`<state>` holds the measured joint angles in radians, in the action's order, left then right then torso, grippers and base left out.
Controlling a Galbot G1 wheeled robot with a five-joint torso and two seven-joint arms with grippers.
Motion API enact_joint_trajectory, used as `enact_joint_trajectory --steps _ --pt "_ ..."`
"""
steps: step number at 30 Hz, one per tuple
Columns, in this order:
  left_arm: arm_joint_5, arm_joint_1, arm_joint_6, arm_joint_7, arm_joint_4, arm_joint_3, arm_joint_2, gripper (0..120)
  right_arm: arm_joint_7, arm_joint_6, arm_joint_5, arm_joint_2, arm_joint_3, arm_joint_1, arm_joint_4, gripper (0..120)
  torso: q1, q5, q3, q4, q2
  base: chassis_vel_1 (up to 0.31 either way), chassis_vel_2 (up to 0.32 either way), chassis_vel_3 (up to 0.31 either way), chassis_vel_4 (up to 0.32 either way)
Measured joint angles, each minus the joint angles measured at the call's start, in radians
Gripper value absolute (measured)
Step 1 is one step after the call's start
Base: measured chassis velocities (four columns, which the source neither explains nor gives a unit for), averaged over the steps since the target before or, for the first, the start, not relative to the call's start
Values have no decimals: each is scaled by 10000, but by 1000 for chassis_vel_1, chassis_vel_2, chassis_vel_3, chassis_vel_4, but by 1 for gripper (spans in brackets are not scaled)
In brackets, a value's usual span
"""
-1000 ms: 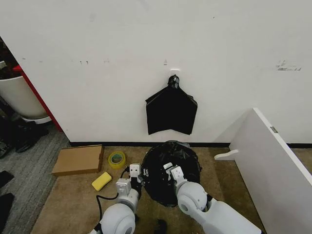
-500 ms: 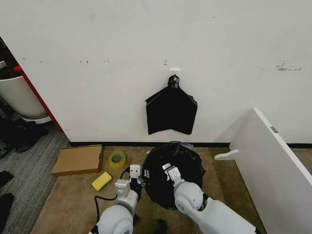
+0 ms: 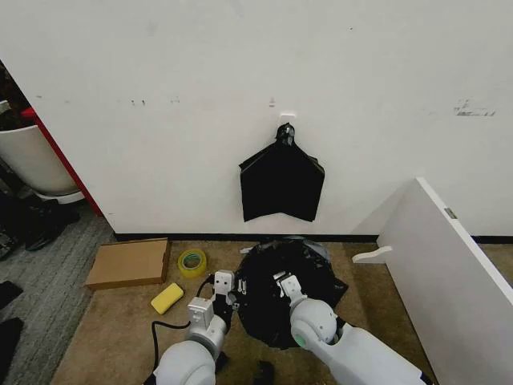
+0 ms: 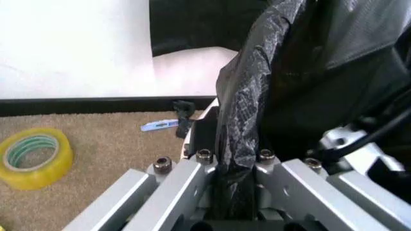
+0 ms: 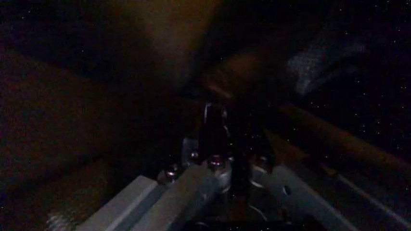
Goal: Place the garbage bag over the trash bin.
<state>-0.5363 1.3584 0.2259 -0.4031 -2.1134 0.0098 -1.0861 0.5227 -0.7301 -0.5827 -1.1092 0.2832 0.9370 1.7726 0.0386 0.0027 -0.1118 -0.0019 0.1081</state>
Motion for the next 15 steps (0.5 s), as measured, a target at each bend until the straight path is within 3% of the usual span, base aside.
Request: enact_joint_trajectory --steps 7,15 --pt "-65 -64 -22 -29 110 -14 -36 1 -305 -6 97 324 184 460 1215 0 -1 -1 0 -1 0 0 0 0 0" --pt "-21 85 -21 126 -67 4 -10 1 -449 44 370 -118 393 168 539 0 -2 0 0 0 0 0 0 0 0"
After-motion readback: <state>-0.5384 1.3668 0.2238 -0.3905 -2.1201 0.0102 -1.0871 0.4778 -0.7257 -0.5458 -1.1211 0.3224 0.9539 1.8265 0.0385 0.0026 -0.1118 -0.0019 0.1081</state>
